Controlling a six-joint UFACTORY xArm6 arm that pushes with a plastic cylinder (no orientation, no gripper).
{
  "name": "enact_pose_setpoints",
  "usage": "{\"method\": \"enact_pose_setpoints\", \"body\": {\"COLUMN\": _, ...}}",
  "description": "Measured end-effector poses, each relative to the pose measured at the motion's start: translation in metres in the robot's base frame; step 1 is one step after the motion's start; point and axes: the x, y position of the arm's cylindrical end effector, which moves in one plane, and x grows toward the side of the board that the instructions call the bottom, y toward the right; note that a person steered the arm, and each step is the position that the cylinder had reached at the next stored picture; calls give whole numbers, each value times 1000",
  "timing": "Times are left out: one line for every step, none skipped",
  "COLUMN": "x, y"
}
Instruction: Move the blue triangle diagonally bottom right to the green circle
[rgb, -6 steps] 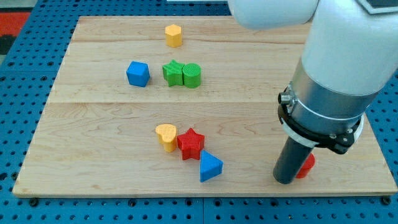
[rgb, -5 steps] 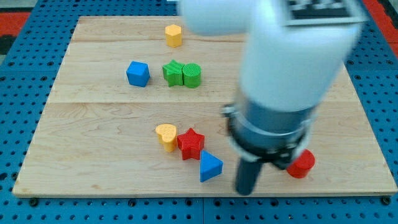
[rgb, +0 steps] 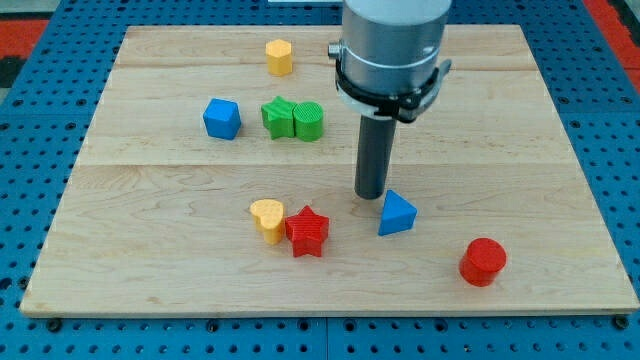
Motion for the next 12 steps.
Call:
{"method": "enact_pose_setpoints", "body": {"x": -30, "y": -25}}
{"method": "enact_pose_setpoints", "body": {"x": -58, "y": -49}}
{"method": "enact_pose_setpoints", "body": {"x": -80, "y": -76}}
{"method": "enact_pose_setpoints", "body": {"x": -97, "y": -89}}
{"method": "enact_pose_setpoints", "body": {"x": -72, "y": -64}}
{"method": "enact_pose_setpoints", "body": {"x": -68, "y": -31}}
{"method": "enact_pose_setpoints", "body": {"x": -63, "y": -21}}
{"method": "enact_pose_setpoints", "body": {"x": -61, "y": -18}}
{"method": "enact_pose_setpoints", "body": {"x": -25, "y": -1}}
{"method": "enact_pose_setpoints", "body": {"x": -2, "y": 31}}
{"method": "enact_pose_setpoints", "body": {"x": -1, "y": 79}}
{"method": "enact_pose_setpoints", "body": {"x": 43, "y": 81}}
